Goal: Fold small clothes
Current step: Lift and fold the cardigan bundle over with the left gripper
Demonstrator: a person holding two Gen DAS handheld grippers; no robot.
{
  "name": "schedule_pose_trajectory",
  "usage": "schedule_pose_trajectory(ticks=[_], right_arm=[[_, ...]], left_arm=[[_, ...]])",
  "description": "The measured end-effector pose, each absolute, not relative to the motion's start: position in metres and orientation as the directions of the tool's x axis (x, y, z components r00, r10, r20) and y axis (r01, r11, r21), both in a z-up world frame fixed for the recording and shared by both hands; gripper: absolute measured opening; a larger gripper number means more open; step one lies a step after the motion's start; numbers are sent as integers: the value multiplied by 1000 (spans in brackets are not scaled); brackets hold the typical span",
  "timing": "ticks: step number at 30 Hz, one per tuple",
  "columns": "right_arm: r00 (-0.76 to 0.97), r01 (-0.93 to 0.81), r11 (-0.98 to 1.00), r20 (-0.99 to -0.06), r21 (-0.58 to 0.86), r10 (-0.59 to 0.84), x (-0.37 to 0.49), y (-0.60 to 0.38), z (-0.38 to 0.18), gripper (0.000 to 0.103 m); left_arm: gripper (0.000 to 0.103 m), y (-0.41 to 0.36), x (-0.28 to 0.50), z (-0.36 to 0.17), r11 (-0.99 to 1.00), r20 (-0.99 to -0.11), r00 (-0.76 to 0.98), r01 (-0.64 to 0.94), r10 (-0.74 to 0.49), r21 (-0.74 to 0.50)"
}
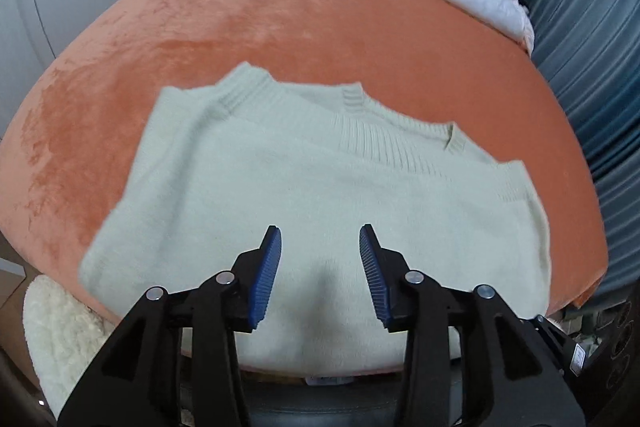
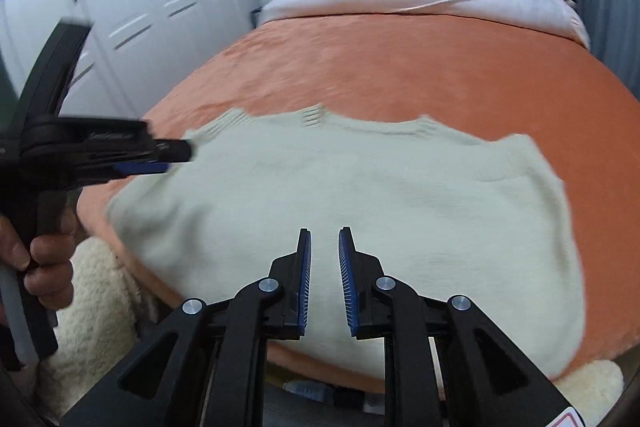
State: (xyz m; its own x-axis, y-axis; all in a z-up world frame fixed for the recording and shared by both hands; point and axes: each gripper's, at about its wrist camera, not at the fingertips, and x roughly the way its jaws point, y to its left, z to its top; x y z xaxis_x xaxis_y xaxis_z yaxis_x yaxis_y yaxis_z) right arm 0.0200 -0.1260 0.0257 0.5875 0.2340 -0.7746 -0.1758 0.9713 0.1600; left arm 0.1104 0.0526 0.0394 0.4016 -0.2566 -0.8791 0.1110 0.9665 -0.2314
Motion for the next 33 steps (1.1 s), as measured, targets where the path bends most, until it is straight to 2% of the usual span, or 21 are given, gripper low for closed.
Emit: schedule_pose_trajectory(ticks=[3,9,10,12,13,19,21,24,28,30,33], right_arm=[[537,-151,977,-818,147,206,26,-126,2,4],[459,215,972,-888,93,-17,-22,-236,-27,4],[444,281,953,-896,115,-23,-33,-254,-30,3],[450,378,892,-891,248,58,-48,-283,-32,0],[450,403,878,-892,257,55,-51,-287,-32,0],[507,334,936,-859,115,-76,-47,-258,-6,1],[453,368,925,-887,90,-94,-42,-266,-17,1],[402,414,899,-915,141,-42,-38,-286,-32,0],[472,393,916,-872,79,-127,-45,-277,-2,0],[433,416,909,-886,35,-164,-42,-283,-9,4],[392,496,859,-916,129,-89,-41,-311,-18,2]], left_arm=[[39,59,107,14,983,-916,358,73,-184,-169],[38,117,87,-7,985,-932,331,-34,-149,-169],[38,124,83,-10,983,-932,328,-48,-153,-178],[37,129,76,-12,980,-930,331,-57,-160,-189],[37,128,75,-12,982,-929,336,-53,-154,-182],[39,122,74,-9,981,-931,338,-75,-142,-177],[39,126,71,-10,980,-928,341,-75,-150,-186],[39,126,71,-10,981,-929,341,-73,-145,-180],[39,127,67,-10,981,-928,345,-75,-143,-179],[39,127,64,-11,980,-927,347,-80,-142,-181],[39,125,63,-9,982,-928,347,-76,-138,-175]])
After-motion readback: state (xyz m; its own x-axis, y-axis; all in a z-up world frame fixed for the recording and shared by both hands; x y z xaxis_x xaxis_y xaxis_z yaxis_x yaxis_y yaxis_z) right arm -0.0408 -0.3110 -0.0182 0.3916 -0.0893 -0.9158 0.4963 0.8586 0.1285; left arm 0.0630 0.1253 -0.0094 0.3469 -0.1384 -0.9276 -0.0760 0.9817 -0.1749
